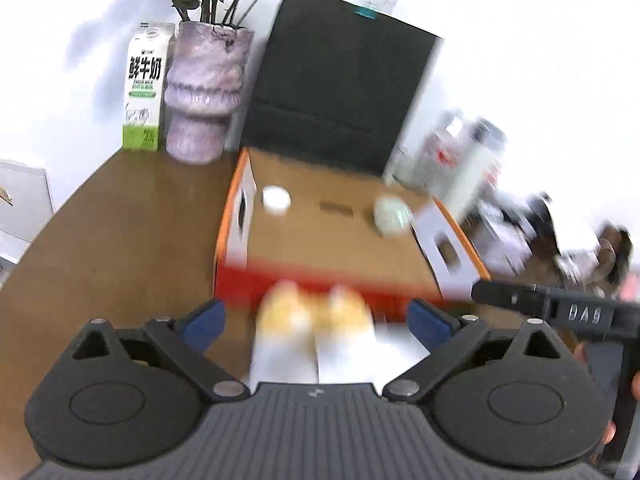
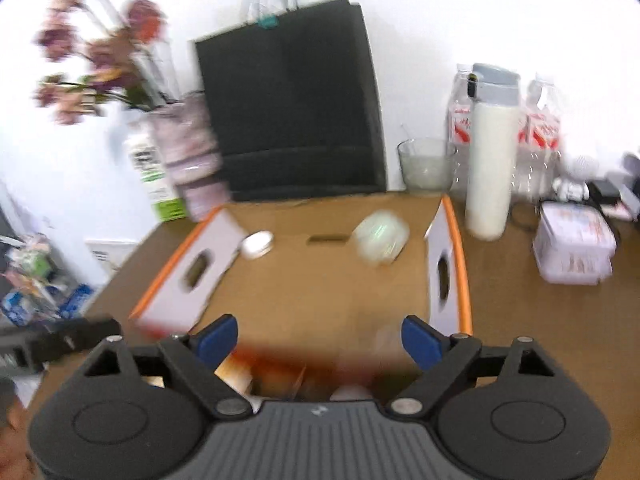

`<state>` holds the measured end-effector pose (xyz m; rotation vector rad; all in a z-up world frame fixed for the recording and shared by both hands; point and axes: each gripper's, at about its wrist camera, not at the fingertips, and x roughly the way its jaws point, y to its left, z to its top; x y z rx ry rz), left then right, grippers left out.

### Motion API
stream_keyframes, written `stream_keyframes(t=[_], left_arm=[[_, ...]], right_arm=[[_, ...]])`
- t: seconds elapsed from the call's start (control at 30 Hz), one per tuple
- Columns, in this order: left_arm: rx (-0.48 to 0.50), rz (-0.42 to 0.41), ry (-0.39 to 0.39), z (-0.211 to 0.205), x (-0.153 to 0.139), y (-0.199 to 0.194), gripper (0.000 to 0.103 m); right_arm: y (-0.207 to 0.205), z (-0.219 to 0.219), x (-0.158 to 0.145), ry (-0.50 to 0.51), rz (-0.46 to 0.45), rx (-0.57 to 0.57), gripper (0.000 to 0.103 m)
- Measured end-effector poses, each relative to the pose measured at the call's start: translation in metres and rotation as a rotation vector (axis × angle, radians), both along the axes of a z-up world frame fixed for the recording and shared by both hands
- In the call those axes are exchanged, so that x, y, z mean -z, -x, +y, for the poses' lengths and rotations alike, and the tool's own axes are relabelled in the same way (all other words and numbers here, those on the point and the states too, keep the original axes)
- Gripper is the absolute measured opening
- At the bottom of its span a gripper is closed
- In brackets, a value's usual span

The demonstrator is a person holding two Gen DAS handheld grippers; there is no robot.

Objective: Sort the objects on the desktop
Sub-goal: 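Withdraw both open grippers from the box back over the table, then grasp the crumpled white paper with the left gripper and lift it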

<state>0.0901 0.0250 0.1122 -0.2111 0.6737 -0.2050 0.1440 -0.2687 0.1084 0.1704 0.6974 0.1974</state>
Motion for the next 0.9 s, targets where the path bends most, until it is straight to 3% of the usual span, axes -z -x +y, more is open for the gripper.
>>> stream_keyframes(t=[0.17,0.27,0.4,0.5,0.6,0.77,0.9], left_arm=[[0.005,-0.111,-0.082,0.002,0.037,0.104,0.103],[-0.012,-0.121,-0.138,0.001,0.061,0.14,0.103],[0.004,-0.154,-0.149,-0.007,0.08,0.181,0.103],[0.039,-0.169,-0.185,-0.017,0.087,0.191,0.103],[0.06,-0.151,-0.191,-0.025,0.088,0.187,0.103],[0.058,-0.149,-0.175,-0.025,0.085,0.175,0.101],[0.078,-0.093,-0.043,-0.018,0.069,0.126,0.098]], right_arm=[[0.123,0.017,0.031,0.024,-0.066,-0.009,0.092],[0.185,0.03,0.056,0.027,-0.062,0.014,0.092],[0.241,0.043,0.081,0.037,-0.086,0.024,0.092],[0.257,0.049,0.091,0.054,-0.084,0.026,0.092],[0.268,0.053,0.09,0.136,-0.124,0.045,0.091],[0.262,0.033,0.08,0.112,-0.166,0.058,0.09],[0.237,0.026,0.085,0.123,-0.146,0.064,0.077]])
